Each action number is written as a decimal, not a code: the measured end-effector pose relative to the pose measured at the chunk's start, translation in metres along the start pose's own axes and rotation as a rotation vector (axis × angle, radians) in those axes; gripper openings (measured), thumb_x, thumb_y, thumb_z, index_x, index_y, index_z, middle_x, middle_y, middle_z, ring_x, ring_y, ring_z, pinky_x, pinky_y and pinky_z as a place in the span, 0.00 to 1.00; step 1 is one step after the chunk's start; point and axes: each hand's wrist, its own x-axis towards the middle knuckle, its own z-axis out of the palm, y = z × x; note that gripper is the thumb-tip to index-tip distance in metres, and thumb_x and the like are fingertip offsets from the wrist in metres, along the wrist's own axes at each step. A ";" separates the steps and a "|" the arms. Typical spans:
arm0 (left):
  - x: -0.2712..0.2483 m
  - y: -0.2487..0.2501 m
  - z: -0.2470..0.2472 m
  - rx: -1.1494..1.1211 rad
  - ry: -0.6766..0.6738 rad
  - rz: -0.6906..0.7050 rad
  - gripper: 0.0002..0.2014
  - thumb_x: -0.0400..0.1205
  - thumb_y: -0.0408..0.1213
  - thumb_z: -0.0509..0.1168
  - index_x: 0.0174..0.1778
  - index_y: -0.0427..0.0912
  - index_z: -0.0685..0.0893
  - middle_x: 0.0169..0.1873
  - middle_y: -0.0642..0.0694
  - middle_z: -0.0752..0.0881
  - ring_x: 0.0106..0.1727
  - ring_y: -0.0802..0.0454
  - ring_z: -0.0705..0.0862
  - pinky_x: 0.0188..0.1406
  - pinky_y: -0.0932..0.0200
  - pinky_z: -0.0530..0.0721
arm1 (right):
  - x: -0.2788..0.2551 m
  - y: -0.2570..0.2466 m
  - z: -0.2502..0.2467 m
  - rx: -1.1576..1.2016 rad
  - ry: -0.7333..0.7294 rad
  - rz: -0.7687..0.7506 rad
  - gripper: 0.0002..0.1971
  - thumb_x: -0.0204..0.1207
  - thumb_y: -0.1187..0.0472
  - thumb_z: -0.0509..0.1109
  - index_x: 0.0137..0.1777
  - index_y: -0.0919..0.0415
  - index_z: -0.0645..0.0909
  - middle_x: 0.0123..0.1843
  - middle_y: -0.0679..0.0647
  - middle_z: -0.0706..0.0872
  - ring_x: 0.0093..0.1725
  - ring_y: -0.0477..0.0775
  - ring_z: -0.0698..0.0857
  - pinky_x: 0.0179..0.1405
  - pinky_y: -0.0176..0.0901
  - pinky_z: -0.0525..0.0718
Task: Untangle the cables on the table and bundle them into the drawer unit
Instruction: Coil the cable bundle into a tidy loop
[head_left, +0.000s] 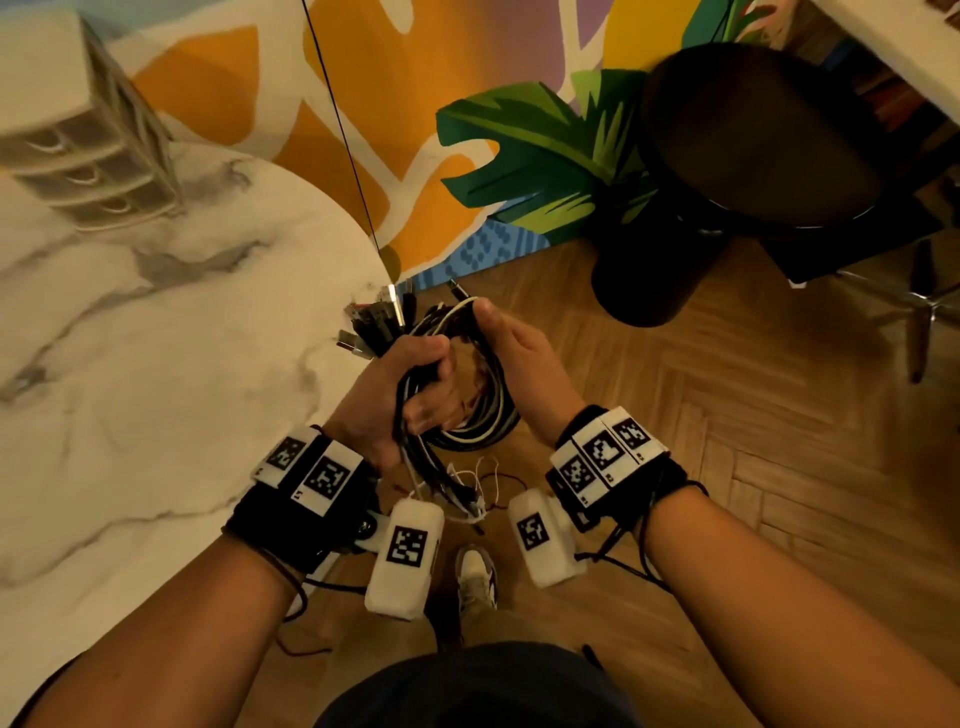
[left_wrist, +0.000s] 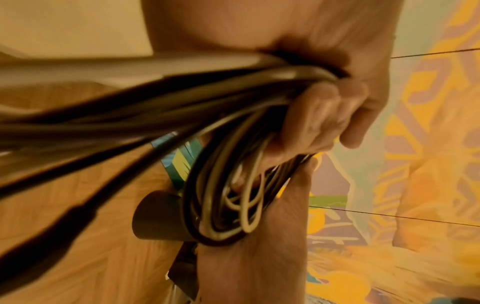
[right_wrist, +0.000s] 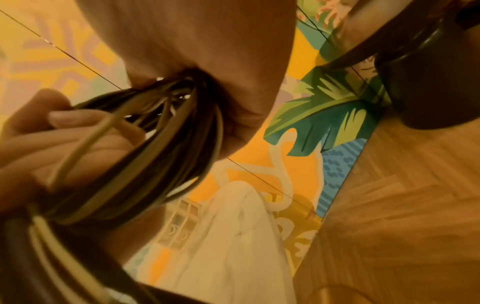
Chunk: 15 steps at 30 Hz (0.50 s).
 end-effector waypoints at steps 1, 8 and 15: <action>0.000 0.000 0.000 0.044 0.036 -0.005 0.13 0.73 0.44 0.69 0.31 0.39 0.75 0.10 0.51 0.69 0.12 0.57 0.66 0.23 0.62 0.74 | 0.002 0.002 0.002 -0.052 0.024 -0.010 0.33 0.72 0.33 0.63 0.52 0.66 0.84 0.51 0.69 0.87 0.53 0.72 0.86 0.58 0.68 0.82; -0.004 -0.011 -0.003 0.283 0.246 0.002 0.10 0.73 0.36 0.65 0.26 0.40 0.75 0.18 0.47 0.73 0.21 0.53 0.71 0.27 0.63 0.75 | 0.004 0.006 0.000 -0.317 0.148 -0.150 0.34 0.78 0.34 0.57 0.44 0.67 0.86 0.39 0.67 0.87 0.37 0.65 0.84 0.39 0.55 0.81; -0.002 -0.020 0.006 0.106 0.197 0.062 0.02 0.74 0.32 0.58 0.36 0.38 0.74 0.14 0.51 0.68 0.14 0.57 0.65 0.25 0.60 0.76 | -0.003 0.010 -0.001 -0.125 0.108 -0.092 0.27 0.76 0.39 0.62 0.46 0.65 0.86 0.43 0.65 0.88 0.37 0.56 0.86 0.38 0.45 0.83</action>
